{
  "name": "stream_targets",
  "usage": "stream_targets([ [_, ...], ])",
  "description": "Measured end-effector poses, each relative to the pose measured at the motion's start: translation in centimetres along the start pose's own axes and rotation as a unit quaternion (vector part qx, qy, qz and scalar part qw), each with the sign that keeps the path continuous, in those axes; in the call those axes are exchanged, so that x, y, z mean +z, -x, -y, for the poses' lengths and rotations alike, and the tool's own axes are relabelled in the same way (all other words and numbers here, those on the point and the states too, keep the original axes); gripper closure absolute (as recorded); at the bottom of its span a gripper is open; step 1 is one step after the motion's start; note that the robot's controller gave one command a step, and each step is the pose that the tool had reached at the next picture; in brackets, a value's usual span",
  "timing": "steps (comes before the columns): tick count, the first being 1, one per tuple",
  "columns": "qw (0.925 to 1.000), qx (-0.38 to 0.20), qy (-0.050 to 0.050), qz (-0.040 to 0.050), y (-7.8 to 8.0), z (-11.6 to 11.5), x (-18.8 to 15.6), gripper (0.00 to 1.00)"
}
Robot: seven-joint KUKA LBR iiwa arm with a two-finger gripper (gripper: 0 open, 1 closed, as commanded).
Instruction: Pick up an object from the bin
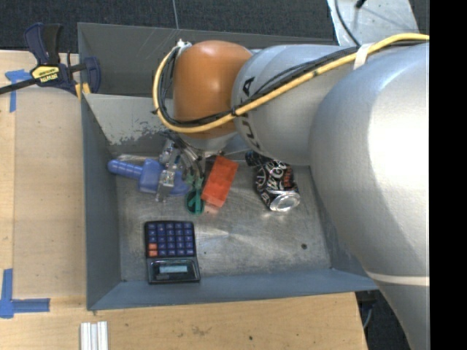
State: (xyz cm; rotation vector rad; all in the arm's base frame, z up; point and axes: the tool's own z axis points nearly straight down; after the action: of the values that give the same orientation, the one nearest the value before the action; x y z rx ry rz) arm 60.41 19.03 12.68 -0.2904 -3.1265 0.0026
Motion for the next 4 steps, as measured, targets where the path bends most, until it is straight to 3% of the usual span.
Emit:
stream_targets([
  [1, 0.9999, 0.012, 0.001, 0.0008, -2.8, -1.0, -4.2, 1.00],
  [2, 0.9996, -0.029, 0.001, 0.0016, 0.5, 1.0, -7.2, 1.00],
  [3, 0.9999, -0.013, 0.001, 0.0020, -3.0, -2.0, -11.3, 1.00],
  [4, 0.9998, -0.021, 0.003, 0.0017, -3.0, -2.0, -12.1, 1.00],
])
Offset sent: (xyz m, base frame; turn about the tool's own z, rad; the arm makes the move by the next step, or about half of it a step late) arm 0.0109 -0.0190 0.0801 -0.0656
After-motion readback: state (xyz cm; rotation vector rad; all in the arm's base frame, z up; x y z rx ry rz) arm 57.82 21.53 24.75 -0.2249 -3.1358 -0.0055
